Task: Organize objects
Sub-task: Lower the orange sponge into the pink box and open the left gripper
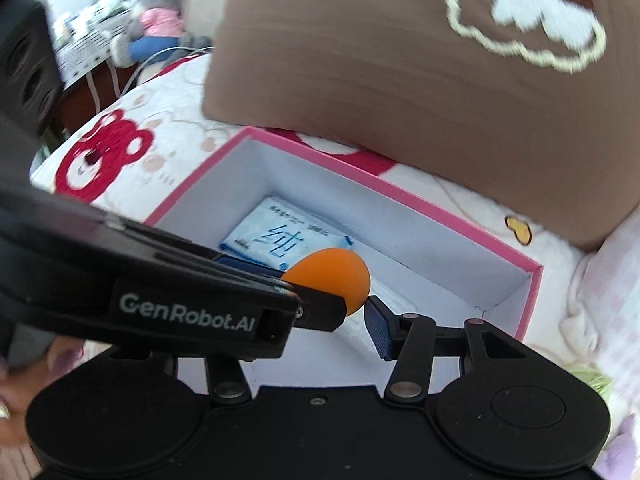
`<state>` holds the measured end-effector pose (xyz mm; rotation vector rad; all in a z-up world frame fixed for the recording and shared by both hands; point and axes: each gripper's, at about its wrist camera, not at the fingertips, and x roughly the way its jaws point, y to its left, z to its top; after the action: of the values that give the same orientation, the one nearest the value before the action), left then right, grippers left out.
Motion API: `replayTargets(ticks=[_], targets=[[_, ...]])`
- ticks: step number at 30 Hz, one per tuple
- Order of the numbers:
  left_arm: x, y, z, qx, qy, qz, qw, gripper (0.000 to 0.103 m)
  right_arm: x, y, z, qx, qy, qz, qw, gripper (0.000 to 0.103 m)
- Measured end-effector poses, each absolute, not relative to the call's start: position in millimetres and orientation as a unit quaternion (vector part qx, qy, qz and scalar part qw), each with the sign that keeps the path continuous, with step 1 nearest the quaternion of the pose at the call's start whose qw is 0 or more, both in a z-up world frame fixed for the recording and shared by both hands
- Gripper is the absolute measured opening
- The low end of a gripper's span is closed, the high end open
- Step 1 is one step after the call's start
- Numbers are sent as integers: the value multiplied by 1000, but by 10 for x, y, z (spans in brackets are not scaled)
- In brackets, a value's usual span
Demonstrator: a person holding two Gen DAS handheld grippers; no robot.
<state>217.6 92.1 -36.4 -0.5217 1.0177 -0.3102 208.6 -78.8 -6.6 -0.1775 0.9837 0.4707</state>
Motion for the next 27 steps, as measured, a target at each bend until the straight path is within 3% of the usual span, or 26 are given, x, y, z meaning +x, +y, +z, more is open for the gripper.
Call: replayTargets(ticks=[8,14,18,27], targets=[[2491,986,-578,-269,474,-122,830,31,2537,-886,-321,3,503,195,842,55],[2607,1062,-738,-287,475,-106,825,31,2673,-859,-460,8,508,188,841,52],[2608,1108,-751,-299,474,-108,821,31,2732,-822,-521,-6,506,184,843,41],[2544,1191,-754,-292,470,-86,828,31,2725,-938,-504,-25,491,144,859,41]])
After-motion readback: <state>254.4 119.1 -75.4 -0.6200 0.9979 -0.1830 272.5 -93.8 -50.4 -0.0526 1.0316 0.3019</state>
